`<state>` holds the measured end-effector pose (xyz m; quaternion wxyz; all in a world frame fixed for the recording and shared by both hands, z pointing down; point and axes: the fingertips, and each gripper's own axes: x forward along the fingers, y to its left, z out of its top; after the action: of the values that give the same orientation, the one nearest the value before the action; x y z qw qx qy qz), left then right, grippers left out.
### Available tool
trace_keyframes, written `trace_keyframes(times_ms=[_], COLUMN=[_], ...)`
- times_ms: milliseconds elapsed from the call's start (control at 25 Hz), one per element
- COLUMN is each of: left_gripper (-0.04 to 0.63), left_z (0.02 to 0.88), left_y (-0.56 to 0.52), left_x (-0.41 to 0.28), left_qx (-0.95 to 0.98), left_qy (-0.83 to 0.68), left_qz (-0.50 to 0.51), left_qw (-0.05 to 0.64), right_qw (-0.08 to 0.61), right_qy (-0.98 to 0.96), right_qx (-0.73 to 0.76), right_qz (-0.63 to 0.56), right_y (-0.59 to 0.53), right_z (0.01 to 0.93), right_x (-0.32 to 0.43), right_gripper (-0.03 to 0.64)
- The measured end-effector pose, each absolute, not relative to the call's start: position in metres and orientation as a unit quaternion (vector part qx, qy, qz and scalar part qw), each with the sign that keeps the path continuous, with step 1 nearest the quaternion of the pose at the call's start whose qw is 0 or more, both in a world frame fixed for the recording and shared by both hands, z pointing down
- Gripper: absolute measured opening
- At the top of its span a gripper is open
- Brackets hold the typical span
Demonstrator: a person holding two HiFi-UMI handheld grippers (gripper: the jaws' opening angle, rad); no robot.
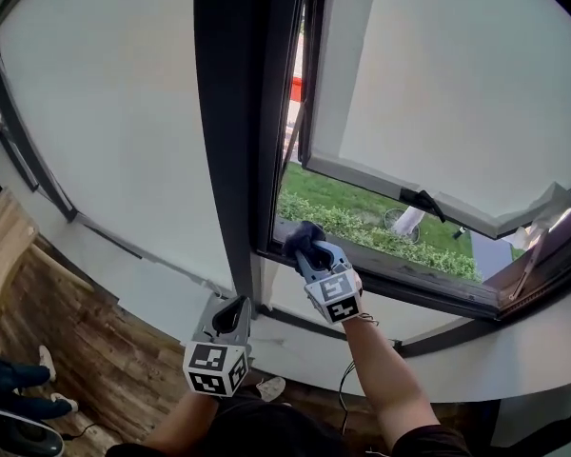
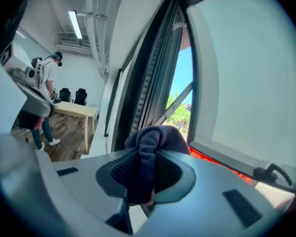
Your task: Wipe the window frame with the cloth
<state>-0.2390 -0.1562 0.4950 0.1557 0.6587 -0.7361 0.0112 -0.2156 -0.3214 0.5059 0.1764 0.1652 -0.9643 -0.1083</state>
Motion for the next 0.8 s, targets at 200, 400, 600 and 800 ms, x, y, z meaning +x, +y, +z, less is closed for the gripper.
trace_keyframes(times_ms=[200, 400, 600, 800], left_gripper=[0.008, 0.008, 0.008, 0.008], left_z=[0.482, 0.473, 0.467, 0.461], left_y=[-0.179, -0.205, -0.23, -0.245], left_x=[-0.218, -0.189, -0.149, -0.103], left_qx=[0.688, 0.722, 0.761, 0.801], left_qy=[-0.712, -0.68, -0.639, -0.591], left_qz=[0.01, 0.012, 0.014, 0.023], left_qw=[0.139, 0.126, 0.111, 0.097], right_qw=[0.057, 0.009, -0.02, -0.018], right_qy=[-0.959, -0.929, -0.895, -0.858], right_qx=[0.253, 0.36, 0.441, 0.512], right_qz=[-0.117, -0.086, -0.062, -0.043], right_y=[-0.307, -0.305, -0.299, -0.281], right_z=[0.443, 0.42, 0.416, 0.432], right_x=[-0.161, -0.088, -0.01, 0.065], right_gripper=[0.077, 0.078, 0.08, 0.081])
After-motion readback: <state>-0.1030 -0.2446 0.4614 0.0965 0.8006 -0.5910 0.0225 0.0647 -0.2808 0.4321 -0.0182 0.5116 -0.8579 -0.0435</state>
